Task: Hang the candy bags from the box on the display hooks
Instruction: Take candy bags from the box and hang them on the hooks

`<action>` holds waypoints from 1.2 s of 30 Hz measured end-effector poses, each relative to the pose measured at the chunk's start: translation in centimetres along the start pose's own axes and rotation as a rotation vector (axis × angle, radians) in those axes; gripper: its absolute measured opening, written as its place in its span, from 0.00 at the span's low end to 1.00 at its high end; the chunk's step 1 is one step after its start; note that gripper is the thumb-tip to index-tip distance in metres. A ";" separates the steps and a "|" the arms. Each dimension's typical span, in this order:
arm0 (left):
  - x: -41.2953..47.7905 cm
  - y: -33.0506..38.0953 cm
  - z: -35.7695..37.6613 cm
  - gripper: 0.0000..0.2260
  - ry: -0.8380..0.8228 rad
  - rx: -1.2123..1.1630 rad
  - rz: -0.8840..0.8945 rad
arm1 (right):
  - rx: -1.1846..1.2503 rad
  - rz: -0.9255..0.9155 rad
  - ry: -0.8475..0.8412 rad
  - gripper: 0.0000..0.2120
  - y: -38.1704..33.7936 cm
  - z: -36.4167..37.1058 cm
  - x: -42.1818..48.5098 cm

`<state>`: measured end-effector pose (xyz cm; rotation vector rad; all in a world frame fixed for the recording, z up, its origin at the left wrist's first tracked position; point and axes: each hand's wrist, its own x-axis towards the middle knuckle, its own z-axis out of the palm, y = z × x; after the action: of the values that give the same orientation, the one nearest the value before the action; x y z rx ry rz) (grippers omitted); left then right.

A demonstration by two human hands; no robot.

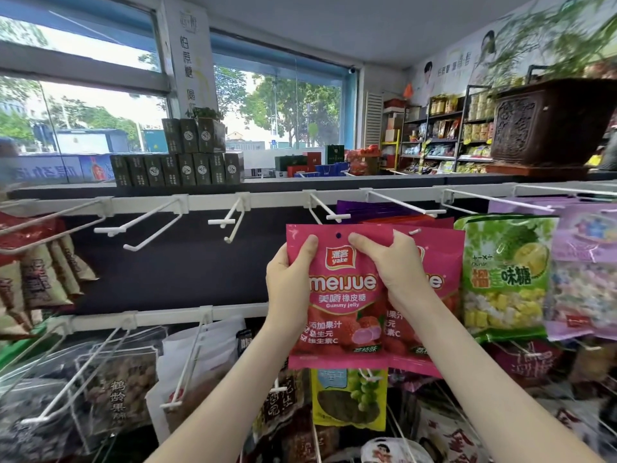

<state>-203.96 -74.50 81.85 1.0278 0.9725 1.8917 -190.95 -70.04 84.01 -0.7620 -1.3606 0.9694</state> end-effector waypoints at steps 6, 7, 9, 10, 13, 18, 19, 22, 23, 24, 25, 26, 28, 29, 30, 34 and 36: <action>0.6 0.2 0.0 0.04 0.028 0.020 0.030 | -0.054 0.003 0.006 0.04 -0.2 0.5 0.7; 0.6 0.1 0.0 0.04 0.034 0.017 0.035 | -0.053 -0.002 0.006 0.05 -0.1 0.5 0.6; 0.6 0.0 -0.1 0.04 0.045 0.004 0.050 | -0.053 -0.012 0.008 0.05 0.0 0.5 0.5; 0.5 -0.1 -0.1 0.05 0.052 -0.003 0.057 | -0.062 -0.019 0.010 0.05 0.0 0.6 0.4; 0.6 -0.4 -0.1 0.05 0.080 0.002 0.041 | -0.124 -0.036 0.026 0.05 0.1 0.8 0.6; 1.8 -0.7 -0.7 0.08 0.082 0.097 -0.013 | -0.228 0.005 0.034 0.05 0.6 1.5 1.4; 2.1 -0.7 -0.8 0.08 0.076 0.114 -0.009 | -0.255 0.003 0.035 0.06 0.5 1.7 1.6; 3.1 -0.5 -1.0 0.07 0.078 0.157 0.015 | -0.331 -0.024 0.038 0.07 0.4 2.3 2.4; 3.5 -0.5 -1.0 0.07 0.088 0.174 0.026 | -0.343 -0.026 0.042 0.07 0.4 2.5 2.8; 3.9 -0.6 -1.0 0.07 0.098 0.193 0.037 | -0.349 -0.025 0.048 0.07 0.6 2.8 3.2; 4.3 -0.6 -1.0 0.07 0.108 0.211 0.046 | -0.355 -0.026 0.057 0.07 0.7 3.0 3.6; 4.6 -0.7 -0.9 0.07 0.120 0.228 0.057 | -0.362 -0.029 0.067 0.07 1.0 3.3 4.0; 5.4 -0.9 -0.9 0.06 0.154 0.271 0.086 | -0.383 -0.043 0.092 0.07 1.4 3.9 4.7; 5.8 -1.0 -0.8 0.07 0.168 0.291 0.100 | -0.394 -0.053 0.106 0.08 1.5 4.1 4.9; 6.1 -1.1 -0.8 0.07 0.179 0.307 0.114 | -0.405 -0.062 0.119 0.07 1.7 4.3 5.1; 6.9 -1.9 -0.6 0.10 0.238 0.378 0.173 | -0.343 -0.048 0.163 0.12 2.0 4.7 4.9; 7.0 -2.2 -0.5 0.11 0.253 0.402 0.199 | -0.279 -0.076 0.169 0.20 2.3 4.8 4.1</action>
<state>-206.58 -67.57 81.86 1.1656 1.4901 2.0731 -196.19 -65.83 84.18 -0.9716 -1.3808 0.6464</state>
